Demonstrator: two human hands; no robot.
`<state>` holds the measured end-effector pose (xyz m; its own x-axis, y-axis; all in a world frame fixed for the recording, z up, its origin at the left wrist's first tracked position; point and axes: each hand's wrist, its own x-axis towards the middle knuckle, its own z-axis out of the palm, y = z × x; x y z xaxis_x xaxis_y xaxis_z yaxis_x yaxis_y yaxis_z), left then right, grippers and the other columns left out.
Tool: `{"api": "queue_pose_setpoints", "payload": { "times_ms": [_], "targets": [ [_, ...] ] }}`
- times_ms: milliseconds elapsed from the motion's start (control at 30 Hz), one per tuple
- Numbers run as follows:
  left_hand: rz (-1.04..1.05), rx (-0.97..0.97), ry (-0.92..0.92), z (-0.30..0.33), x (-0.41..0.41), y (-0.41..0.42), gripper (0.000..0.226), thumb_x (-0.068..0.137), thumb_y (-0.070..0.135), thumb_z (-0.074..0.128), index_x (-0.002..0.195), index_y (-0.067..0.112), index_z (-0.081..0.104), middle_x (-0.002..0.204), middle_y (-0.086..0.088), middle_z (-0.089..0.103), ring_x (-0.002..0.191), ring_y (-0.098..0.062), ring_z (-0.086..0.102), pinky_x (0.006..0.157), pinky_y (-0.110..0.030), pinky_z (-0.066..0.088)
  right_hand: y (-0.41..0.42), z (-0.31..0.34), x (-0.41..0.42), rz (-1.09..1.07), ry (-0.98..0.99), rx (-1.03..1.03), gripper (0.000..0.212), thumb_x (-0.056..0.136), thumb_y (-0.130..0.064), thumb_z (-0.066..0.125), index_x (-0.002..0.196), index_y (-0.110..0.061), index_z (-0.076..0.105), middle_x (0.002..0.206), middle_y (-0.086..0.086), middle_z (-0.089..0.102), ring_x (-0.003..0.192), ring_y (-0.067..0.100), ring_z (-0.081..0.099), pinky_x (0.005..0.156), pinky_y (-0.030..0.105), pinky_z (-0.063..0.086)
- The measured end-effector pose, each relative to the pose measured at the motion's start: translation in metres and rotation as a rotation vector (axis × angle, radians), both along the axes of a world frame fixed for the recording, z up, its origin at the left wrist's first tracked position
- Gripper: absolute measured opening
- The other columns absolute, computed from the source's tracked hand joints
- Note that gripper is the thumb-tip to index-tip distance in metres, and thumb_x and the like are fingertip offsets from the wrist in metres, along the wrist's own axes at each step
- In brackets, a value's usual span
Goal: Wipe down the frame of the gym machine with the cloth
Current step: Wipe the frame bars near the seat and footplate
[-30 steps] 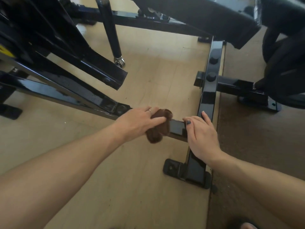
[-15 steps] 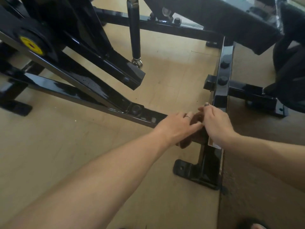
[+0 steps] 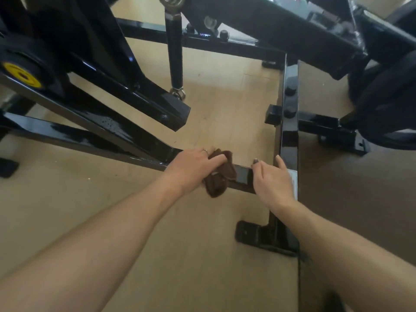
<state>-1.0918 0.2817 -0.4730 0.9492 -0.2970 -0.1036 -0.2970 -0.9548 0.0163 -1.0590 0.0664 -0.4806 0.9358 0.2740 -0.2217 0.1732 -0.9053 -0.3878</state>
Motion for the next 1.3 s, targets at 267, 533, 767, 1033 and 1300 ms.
{"api": "queue_pose_setpoints", "payload": {
  "times_ms": [267,533,767,1033,1300],
  "targets": [
    [0.038,0.061,0.069,0.005,-0.006,0.001,0.07,0.086,0.023,0.077,0.141,0.027,0.035,0.145,-0.011,0.046,0.121,-0.031,0.053,0.092,-0.043,0.053,-0.004,-0.006,0.004,0.107,-0.082,-0.122,0.038,0.11,-0.017,0.026,0.122,-0.012,0.062,0.092,0.001,0.071,0.102,0.021,0.068,0.127,0.039,-0.002],
    [-0.076,0.265,0.053,0.027,-0.017,0.015,0.063,0.084,0.013,0.078,0.134,0.025,0.04,0.143,-0.016,0.048,0.109,-0.03,0.06,0.081,-0.04,0.058,0.046,0.018,0.012,0.004,-0.039,0.207,0.037,0.111,-0.033,0.025,0.097,-0.02,0.056,0.081,-0.005,0.057,0.082,0.019,0.054,0.096,0.046,0.049],
    [0.227,0.419,-0.02,0.075,-0.042,0.08,0.055,0.08,0.025,0.085,0.128,0.025,0.059,0.144,-0.013,0.054,0.138,-0.033,0.048,0.111,-0.046,0.046,0.118,-0.002,-0.006,0.223,0.092,-0.021,0.044,0.108,-0.025,0.02,0.142,-0.019,0.048,0.135,0.009,0.059,0.127,0.035,0.052,0.113,0.056,0.027],
    [0.35,0.446,0.161,0.042,-0.038,0.03,0.082,0.094,0.025,0.068,0.161,0.022,0.021,0.168,-0.014,0.018,0.156,-0.032,0.011,0.126,-0.043,0.004,0.146,-0.014,-0.006,0.084,0.0,0.091,0.044,0.107,-0.033,0.019,0.105,-0.024,0.062,0.101,-0.003,0.07,0.09,0.023,0.059,0.092,0.043,0.04],
    [0.285,0.506,0.235,0.056,-0.038,0.049,0.08,0.1,0.023,0.056,0.163,0.027,0.007,0.171,-0.009,0.007,0.158,-0.027,0.001,0.128,-0.042,0.001,0.143,-0.024,-0.011,0.11,-0.027,0.089,0.052,0.104,-0.039,0.01,0.104,-0.026,0.061,0.102,-0.002,0.064,0.096,0.024,0.055,0.09,0.042,0.037]
  ]
}}
